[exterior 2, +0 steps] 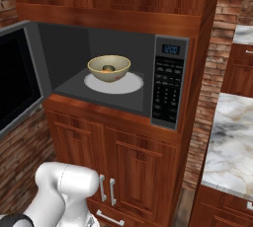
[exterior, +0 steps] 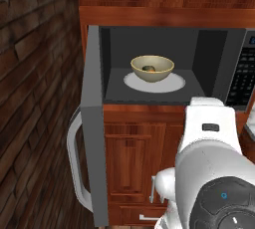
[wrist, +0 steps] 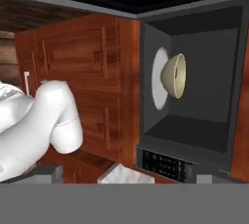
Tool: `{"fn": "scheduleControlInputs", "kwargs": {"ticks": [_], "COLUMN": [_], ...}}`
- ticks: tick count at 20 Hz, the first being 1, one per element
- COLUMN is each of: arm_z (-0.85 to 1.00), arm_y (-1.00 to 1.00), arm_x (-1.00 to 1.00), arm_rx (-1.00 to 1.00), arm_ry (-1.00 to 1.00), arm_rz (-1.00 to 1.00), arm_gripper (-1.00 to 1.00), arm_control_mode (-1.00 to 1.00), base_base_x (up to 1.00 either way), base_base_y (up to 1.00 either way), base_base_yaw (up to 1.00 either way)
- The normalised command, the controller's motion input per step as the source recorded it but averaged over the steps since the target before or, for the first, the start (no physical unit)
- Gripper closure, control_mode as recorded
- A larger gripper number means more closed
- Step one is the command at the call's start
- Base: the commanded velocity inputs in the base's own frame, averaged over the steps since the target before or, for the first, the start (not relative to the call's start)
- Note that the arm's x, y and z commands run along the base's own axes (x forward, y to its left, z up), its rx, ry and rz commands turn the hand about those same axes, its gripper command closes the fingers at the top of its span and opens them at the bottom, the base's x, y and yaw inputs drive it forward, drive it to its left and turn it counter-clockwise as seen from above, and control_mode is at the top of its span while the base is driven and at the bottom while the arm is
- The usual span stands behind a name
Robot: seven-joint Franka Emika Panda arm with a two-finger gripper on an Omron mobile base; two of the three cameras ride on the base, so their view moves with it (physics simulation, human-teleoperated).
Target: Place the bowl containing the squash and carrot in the microwave. Close the microwave door and press the start button to microwave the meal.
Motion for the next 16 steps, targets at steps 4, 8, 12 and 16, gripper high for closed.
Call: {"fn": "scheduleControlInputs", "kwargs": {"ticks": [4, 8, 12, 16], "arm_z": [-0.09, -0.56, -0.73, -0.57], "arm_y": [0.64, 0.48, 0.56, 0.61], "arm_x": [-0.11, 0.00, 0.00, 0.00], "arm_rx": [-0.19, -0.13, -0.16, -0.13], "arm_ry": [-0.02, -0.10, -0.13, -0.19], "arm_rz": [0.03, 0.00, 0.00, 0.00], "arm_gripper": [-1.00, -1.00, -1.00, -1.00], "arm_control_mode": [-1.00, -1.00, -1.00, -1.00], "base_base_x": [0.00, 0.00, 0.00, 0.00], "base_base_y": [0.00, 0.00, 0.00, 0.00], "base_base_yaw": [0.00, 0.00, 0.00, 0.00]}}
